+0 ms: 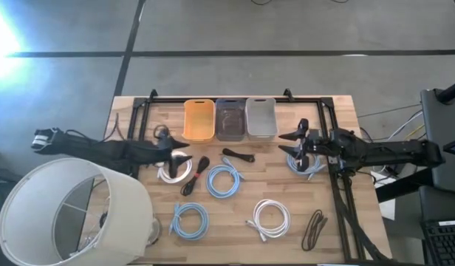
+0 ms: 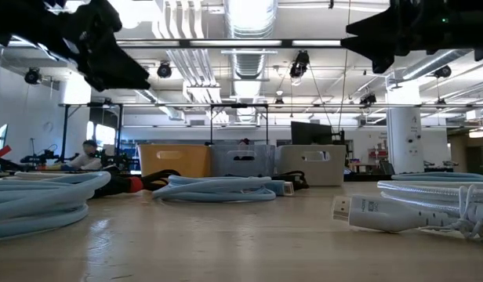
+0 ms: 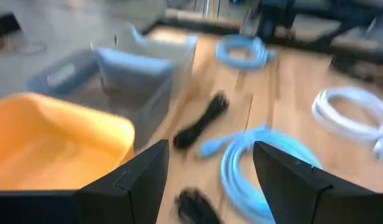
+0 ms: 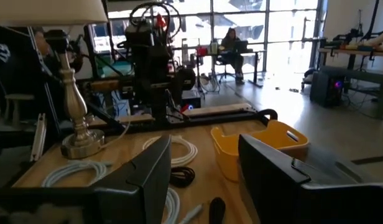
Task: Pick & Place USB Port
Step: Put the middle black usb cable into the yellow bin
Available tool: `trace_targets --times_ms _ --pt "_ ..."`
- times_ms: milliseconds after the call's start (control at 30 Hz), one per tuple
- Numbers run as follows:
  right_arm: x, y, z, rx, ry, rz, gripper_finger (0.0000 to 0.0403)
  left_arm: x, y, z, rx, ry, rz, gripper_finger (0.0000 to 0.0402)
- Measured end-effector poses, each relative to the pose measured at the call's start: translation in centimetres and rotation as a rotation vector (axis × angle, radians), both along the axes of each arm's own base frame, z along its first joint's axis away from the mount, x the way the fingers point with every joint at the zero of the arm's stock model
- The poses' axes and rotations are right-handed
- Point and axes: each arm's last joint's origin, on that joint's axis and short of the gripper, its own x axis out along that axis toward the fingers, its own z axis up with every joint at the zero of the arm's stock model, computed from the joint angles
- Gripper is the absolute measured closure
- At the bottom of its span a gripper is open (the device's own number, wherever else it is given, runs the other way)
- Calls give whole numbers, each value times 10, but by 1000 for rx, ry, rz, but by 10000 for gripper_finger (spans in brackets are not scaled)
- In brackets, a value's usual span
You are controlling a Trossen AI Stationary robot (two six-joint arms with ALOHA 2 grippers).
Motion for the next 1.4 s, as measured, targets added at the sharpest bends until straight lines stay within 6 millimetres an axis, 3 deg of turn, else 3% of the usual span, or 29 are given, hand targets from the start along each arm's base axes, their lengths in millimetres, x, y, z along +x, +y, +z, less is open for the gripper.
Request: trace_targets --times_ms 567,900,1400 --pt "46 -4 -2 16 164 1 218 34 -4 -41 -168 217 99 163" --pt "56 -5 -16 5 242 3 218 53 -6 -56 -205 262 133 163" --pt "65 -6 -14 -16 256 5 218 74 -8 -81 -274 360 231 163"
